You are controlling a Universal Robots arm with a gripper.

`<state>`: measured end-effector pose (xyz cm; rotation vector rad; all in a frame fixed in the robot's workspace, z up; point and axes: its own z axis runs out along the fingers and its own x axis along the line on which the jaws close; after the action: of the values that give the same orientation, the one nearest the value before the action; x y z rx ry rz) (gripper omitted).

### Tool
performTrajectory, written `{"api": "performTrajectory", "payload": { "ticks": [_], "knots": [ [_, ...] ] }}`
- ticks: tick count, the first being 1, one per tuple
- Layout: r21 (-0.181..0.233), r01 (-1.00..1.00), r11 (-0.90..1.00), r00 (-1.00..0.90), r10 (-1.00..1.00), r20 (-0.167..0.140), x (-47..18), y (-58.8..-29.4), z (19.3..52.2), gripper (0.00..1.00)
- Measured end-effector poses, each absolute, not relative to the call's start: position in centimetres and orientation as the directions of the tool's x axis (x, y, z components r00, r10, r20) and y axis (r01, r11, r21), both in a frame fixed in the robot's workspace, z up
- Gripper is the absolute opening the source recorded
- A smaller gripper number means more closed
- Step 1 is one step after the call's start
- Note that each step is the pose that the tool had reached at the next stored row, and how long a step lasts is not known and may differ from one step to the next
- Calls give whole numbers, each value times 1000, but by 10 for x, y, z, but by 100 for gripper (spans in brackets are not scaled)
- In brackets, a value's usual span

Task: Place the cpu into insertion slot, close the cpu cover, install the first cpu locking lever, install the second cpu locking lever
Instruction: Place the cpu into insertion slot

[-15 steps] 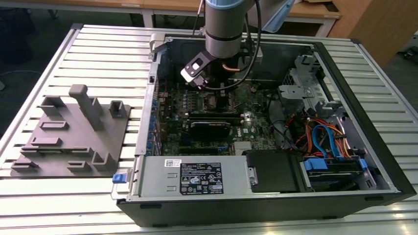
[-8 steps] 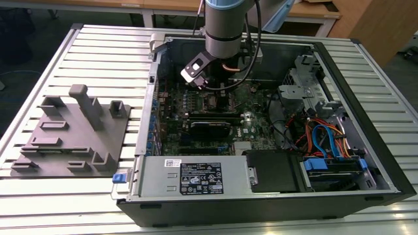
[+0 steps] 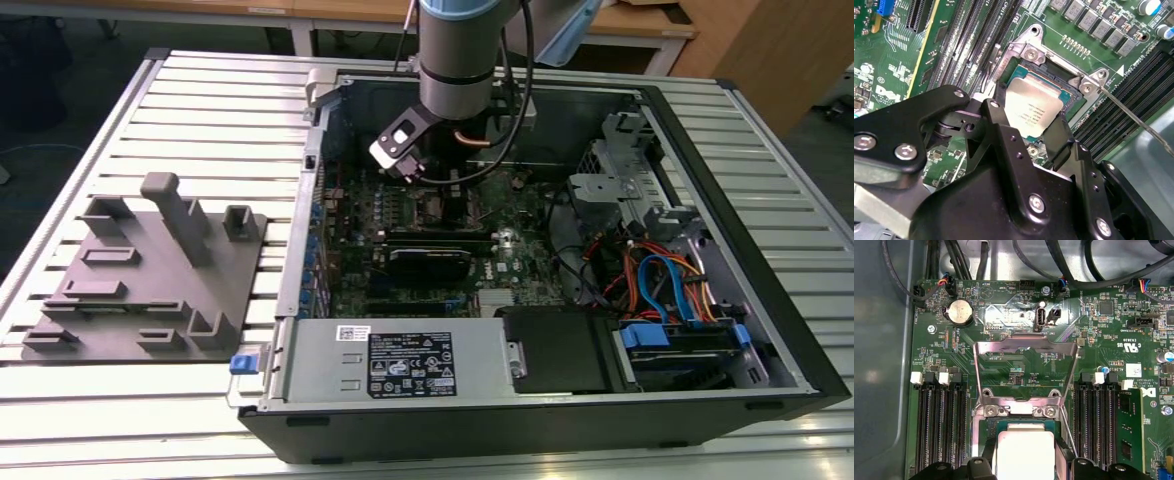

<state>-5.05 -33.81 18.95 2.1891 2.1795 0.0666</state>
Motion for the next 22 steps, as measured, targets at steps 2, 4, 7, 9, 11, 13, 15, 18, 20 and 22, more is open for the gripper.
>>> {"api": "performTrajectory", "payload": {
  "ticks": [2, 4, 7, 9, 11, 13, 15, 18, 20, 22],
  "knots": [
    [67, 998, -4, 5, 1000, -6, -51, -338, 190, 54],
    [67, 998, -4, 5, 1000, -6, -51, -338, 190, 54],
    [67, 998, -4, 5, 1000, -6, -51, -338, 189, 54],
    [67, 998, -4, 5, 1000, -6, -50, -338, 189, 54],
    [68, 998, -4, 5, 1000, -5, -50, -338, 189, 55],
    [67, 998, -4, 5, 1000, -5, -50, -338, 189, 61],
    [67, 998, -4, 5, 1000, -6, -50, -338, 189, 61],
    [67, 998, -4, 5, 1000, -6, -50, -338, 189, 61],
    [67, 998, -4, 5, 1000, -6, -50, -338, 189, 61],
    [68, 998, -4, 5, 1000, -5, -50, -338, 190, 61]
  ]
}}
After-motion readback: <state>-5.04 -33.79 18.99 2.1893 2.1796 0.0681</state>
